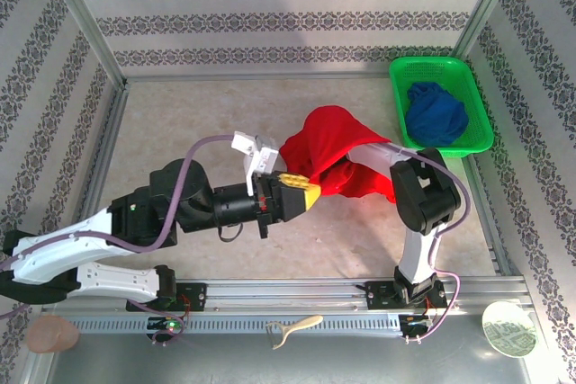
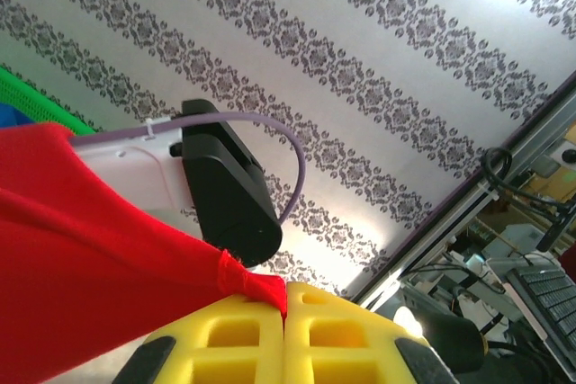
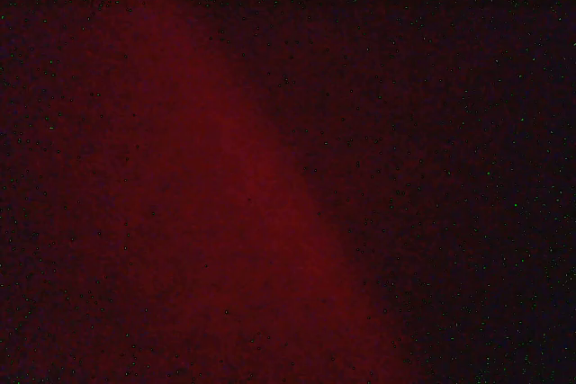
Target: Fold the inside-out t-shirt
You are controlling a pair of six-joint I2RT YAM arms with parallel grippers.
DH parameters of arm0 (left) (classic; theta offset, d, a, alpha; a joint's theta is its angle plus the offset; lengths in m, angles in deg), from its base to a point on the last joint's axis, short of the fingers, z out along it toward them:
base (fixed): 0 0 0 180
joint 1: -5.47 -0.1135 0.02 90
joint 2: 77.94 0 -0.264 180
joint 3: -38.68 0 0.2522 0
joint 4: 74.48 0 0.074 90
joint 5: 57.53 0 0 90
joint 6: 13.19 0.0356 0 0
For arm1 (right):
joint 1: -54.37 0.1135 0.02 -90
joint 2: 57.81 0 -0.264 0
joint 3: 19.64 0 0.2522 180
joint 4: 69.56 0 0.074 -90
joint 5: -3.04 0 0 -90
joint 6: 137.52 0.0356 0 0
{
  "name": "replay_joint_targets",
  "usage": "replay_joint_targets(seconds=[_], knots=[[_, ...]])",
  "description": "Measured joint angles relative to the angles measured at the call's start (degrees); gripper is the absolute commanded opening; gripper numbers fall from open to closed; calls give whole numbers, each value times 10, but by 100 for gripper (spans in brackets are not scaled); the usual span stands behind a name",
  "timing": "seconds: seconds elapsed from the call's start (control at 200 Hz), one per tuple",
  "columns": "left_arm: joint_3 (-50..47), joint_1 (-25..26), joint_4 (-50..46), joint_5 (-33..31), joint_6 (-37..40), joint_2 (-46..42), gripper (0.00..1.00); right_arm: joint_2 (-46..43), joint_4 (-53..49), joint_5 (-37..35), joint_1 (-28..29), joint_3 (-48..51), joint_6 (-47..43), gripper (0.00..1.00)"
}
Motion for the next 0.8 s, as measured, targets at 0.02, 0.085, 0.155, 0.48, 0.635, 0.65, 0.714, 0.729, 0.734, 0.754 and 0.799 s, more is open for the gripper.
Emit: replay_joint_targets(seconds=[0.02, 0.085, 0.155, 0.48, 0.635, 0.65, 0.714, 0.729, 0.734, 0.754, 0.799], knots=[[0, 0, 2, 4, 0, 5, 0, 4, -3, 0, 5, -8, 0, 87], [0, 0, 11, 21, -3, 23, 0, 17, -20, -6, 19, -36, 1, 88], [0, 1, 31, 41, -11, 46, 0, 29, -45, -16, 28, -64, 14, 88], [-17, -1, 65, 57, -46, 102, 0, 107, -163, -10, -30, -90, 113, 94], [-18, -1, 70, 43, -45, 102, 0, 126, -193, 9, -32, -125, 134, 91], [-18, -1, 71, 42, -45, 102, 0, 128, -196, 11, -33, -128, 136, 91], [-20, -1, 77, 35, -45, 101, 0, 135, -210, 20, -34, -142, 143, 90], [-21, -1, 80, 32, -45, 101, 0, 137, -214, 21, -35, -145, 144, 90], [-21, -1, 80, 31, -45, 101, 0, 137, -214, 22, -35, -146, 144, 90], [-23, -1, 82, 27, -45, 99, 0, 139, -218, 24, -35, -150, 145, 90], [-28, -1, 89, 19, -43, 96, 0, 142, -226, 26, -35, -156, 146, 89]])
